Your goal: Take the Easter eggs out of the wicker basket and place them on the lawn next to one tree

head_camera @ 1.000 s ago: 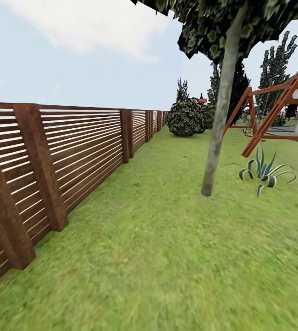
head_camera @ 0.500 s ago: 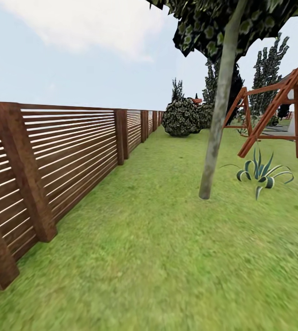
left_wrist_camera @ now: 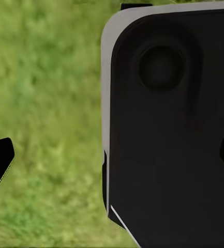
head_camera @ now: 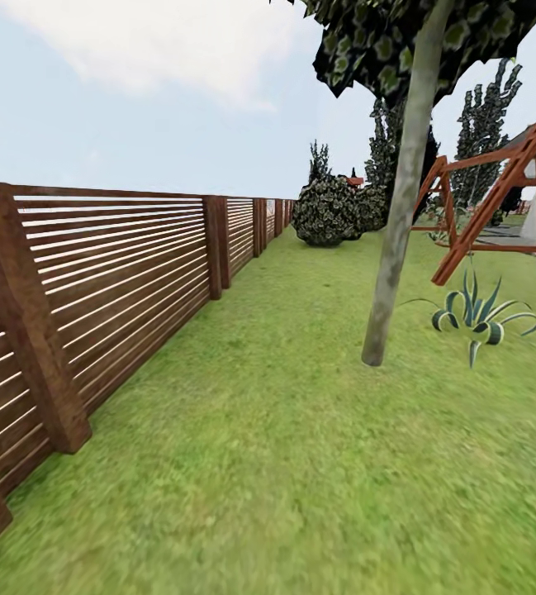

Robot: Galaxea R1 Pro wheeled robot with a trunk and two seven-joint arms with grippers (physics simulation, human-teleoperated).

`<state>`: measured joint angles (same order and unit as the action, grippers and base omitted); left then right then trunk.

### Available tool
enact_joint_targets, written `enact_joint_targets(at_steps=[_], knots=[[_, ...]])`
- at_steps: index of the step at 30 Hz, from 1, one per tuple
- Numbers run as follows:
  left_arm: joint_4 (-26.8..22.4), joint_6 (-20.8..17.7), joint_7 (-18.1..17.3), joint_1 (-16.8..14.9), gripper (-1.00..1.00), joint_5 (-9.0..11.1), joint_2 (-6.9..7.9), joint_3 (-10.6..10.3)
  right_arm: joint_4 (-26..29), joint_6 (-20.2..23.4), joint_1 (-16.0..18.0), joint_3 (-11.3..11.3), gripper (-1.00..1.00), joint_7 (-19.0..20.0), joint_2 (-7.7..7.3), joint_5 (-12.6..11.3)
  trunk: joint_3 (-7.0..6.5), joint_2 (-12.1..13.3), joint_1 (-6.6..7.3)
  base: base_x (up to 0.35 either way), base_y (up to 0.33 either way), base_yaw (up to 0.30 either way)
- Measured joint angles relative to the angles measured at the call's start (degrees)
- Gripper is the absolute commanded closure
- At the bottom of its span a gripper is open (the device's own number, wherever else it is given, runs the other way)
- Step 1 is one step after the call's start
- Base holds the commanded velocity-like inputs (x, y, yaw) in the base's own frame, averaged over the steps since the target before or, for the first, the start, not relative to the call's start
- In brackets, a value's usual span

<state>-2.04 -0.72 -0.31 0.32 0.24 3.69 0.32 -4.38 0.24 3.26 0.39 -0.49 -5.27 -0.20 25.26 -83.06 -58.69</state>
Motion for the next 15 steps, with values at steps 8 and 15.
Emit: enact_joint_targets(at_steps=[8,15], knots=[[0.0,0.0,0.0,0.0,-1.0,0.0,0.0,0.0,0.0,0.0,0.0,0.0,-1.0,0.0,0.0,0.0,0.0,0.0,0.0,0.337,0.0,0.0],[0.0,0.0,0.0,0.0,-1.0,0.0,0.0,0.0,0.0,0.0,0.0,0.0,-1.0,0.0,0.0,0.0,0.0,0.0,0.0,0.337,0.0,0.0]])
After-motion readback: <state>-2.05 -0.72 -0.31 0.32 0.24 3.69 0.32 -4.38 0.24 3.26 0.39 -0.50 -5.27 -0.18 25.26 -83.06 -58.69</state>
